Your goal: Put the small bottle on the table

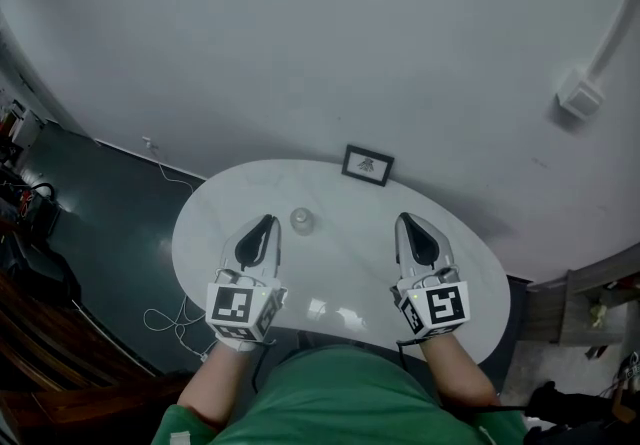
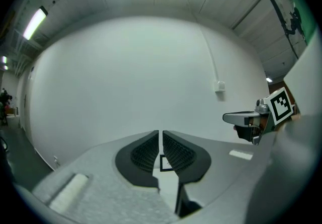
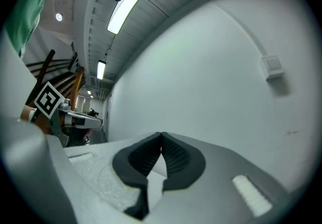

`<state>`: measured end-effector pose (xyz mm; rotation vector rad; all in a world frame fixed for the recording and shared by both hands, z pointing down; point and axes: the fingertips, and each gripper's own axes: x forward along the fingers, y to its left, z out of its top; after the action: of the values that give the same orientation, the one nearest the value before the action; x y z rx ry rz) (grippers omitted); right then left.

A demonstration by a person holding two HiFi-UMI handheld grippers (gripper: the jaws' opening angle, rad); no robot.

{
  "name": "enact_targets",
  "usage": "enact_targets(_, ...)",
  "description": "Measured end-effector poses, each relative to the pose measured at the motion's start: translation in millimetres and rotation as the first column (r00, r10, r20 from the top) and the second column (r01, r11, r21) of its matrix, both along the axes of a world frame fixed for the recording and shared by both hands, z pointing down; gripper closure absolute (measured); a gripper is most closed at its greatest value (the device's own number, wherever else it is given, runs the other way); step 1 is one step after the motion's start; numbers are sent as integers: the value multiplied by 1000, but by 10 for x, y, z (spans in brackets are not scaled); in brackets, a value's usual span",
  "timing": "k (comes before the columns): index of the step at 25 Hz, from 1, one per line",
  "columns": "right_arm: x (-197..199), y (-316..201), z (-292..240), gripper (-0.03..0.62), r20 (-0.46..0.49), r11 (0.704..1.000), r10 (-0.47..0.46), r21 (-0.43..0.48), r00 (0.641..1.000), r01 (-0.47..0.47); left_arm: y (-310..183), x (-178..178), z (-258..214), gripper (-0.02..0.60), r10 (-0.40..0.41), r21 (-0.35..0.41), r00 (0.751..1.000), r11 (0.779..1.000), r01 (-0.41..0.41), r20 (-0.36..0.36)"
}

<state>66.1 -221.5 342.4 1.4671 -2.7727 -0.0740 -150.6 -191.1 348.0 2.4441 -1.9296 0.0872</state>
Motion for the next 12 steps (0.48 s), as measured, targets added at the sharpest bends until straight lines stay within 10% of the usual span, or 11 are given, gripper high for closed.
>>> enact_targets(12, 199, 29, 80, 595, -20, 999, 36, -24, 999, -37, -60, -52, 3, 549, -20, 1, 1000, 1000, 20, 5)
